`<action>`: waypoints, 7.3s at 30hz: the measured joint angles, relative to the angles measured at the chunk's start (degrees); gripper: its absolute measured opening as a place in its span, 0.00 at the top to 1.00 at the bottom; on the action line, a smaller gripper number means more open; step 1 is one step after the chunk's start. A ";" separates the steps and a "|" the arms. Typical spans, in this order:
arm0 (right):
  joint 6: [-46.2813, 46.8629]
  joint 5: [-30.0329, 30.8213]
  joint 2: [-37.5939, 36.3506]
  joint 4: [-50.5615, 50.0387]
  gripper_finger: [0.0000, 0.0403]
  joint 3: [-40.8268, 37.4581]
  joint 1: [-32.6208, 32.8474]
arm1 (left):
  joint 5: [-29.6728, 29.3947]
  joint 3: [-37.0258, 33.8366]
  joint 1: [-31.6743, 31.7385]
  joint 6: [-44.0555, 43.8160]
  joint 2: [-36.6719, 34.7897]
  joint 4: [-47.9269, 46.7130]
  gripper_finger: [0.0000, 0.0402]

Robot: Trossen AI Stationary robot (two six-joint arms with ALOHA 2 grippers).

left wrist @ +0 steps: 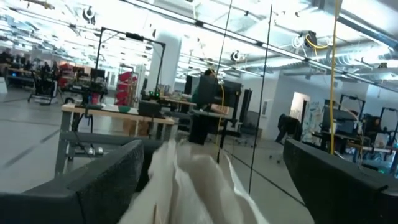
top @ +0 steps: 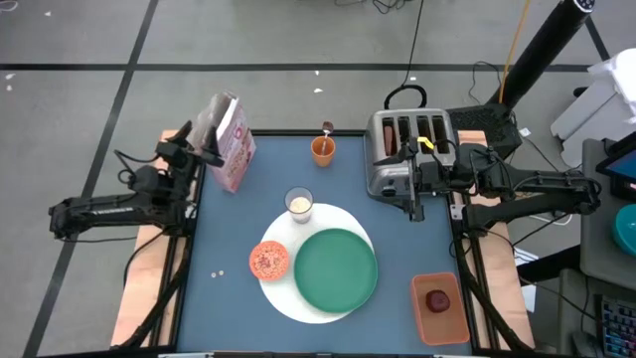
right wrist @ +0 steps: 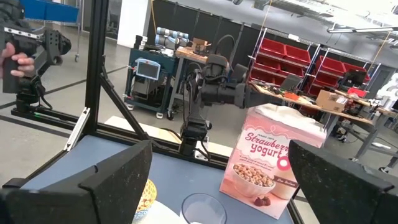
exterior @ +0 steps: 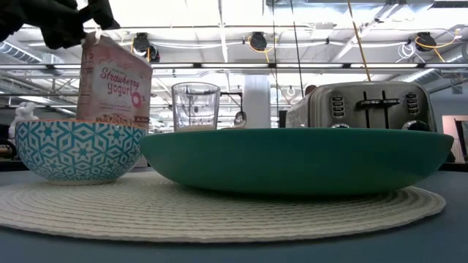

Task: Arrange a breakfast setting
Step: Pour the cereal from the cereal box into the orange bowl, then put the toasted bagel from the toaster on the green plate

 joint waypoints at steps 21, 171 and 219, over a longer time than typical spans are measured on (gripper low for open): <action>5.14 25.17 0.28 0.31 0.09 0.00 -0.02 | 17.99 9.39 -0.61 3.66 0.00 -1.14 0.02; 38.57 21.87 13.08 -34.63 0.83 17.00 -33.19 | 28.59 9.74 -26.47 -13.64 24.50 -10.36 0.02; 46.33 -0.09 35.03 -14.58 0.83 17.02 10.99 | 28.60 9.74 -26.58 -12.54 24.51 -10.40 0.02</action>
